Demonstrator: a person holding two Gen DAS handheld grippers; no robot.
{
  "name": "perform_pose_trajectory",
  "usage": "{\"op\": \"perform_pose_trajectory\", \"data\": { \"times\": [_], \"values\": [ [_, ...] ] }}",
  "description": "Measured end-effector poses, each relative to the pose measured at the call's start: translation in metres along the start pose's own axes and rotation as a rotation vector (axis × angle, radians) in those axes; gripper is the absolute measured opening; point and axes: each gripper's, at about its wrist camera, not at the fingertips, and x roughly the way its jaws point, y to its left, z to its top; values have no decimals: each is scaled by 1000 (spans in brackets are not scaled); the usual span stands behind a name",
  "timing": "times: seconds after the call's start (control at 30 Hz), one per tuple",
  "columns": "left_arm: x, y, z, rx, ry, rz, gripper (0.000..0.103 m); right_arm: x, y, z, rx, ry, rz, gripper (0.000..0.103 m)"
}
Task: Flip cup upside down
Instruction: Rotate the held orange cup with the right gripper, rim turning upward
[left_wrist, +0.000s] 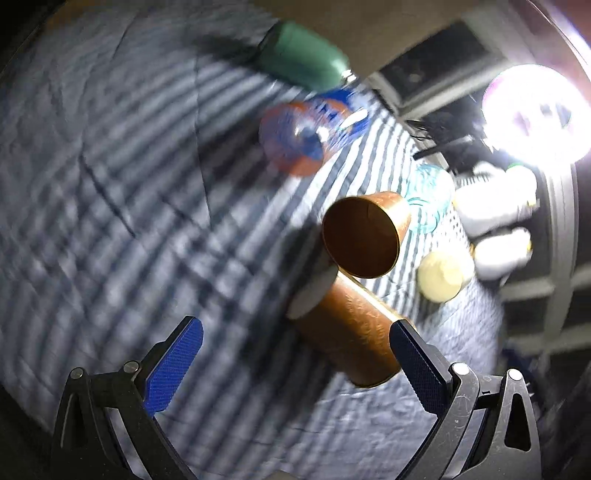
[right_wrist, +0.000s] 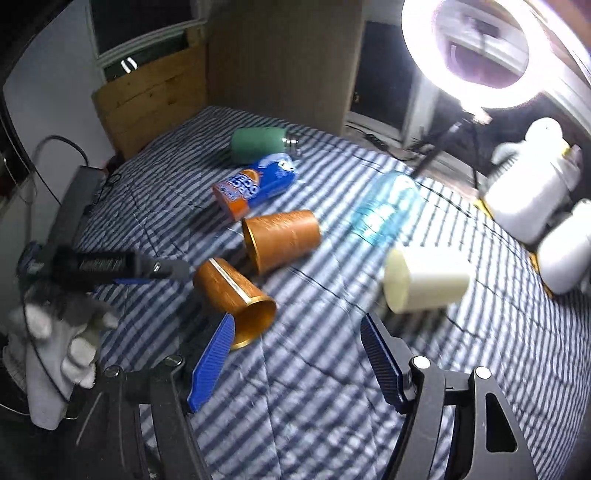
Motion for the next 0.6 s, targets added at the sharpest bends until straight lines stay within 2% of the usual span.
{"op": "perform_pose_trajectory", "data": {
  "times": [0.1,0.2,0.47,0.6],
  "values": [
    [12,-1,-2,-103,10,-24,102,-10,-9,-12,22,-13,-2,67],
    [25,-8,-5,-160,21,-21,102,-17,-16,-21,21,-22,-16,67],
    [50,-22,-10,-208,14,21,97,-24,-25,-39,14,-26,-31,67],
    [53,-25,-1,-213,0,45,89,-24,-30,-45,26,-26,-29,67]
  ]
}}
